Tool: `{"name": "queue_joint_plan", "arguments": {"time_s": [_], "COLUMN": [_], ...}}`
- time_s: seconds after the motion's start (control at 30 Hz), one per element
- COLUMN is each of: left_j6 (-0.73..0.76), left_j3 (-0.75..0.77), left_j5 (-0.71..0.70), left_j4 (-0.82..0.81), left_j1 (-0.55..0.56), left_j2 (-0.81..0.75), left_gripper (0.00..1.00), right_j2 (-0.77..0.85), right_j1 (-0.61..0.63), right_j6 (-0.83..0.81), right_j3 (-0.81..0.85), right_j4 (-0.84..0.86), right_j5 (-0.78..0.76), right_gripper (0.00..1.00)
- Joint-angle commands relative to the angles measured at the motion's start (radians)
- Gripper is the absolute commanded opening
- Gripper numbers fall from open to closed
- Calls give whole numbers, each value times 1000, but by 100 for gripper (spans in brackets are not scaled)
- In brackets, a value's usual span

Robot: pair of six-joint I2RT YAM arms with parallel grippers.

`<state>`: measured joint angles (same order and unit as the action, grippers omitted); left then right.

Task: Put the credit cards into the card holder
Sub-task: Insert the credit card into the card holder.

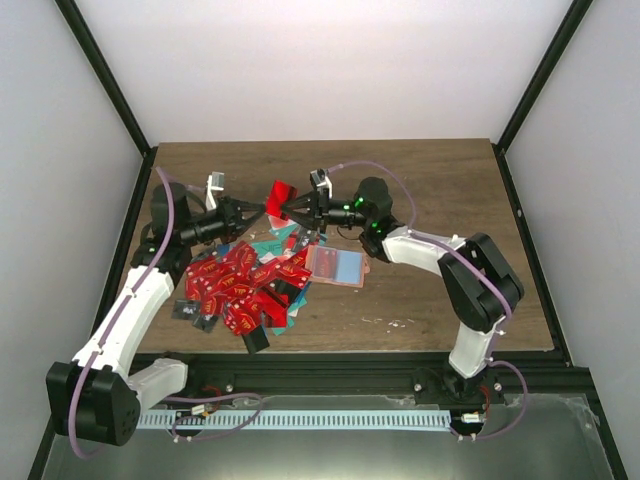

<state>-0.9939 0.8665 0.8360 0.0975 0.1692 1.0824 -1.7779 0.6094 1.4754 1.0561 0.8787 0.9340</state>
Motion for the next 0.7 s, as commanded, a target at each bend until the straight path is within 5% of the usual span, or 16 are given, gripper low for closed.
{"name": "queue_joint_plan", "arguments": {"time_s": [0.0,0.17,0.23,0.4,0.67], "left_j6": [6,34,69,269,403], "left_j3": [-14,4,28,111,101], "left_j5": [11,19,18,-41,-72], "left_j4": [-24,3,41,252,288], "left_j1": [4,6,5,6,6], "left_j2": [-4,0,4,11,14], "left_gripper": [4,5,15,43,54], "right_j2": [-24,-15,5,93,220], "right_j1": [-8,-8,-12,-40,-71], "right_j6": [13,-2,-58,-307,-781], "right_j3": [64,64,62,52,79], "right_j4": [32,23,-40,-344,-831], "right_j5": [-26,-11,8,48,82], "right_gripper": [7,1,1,1,1]}}
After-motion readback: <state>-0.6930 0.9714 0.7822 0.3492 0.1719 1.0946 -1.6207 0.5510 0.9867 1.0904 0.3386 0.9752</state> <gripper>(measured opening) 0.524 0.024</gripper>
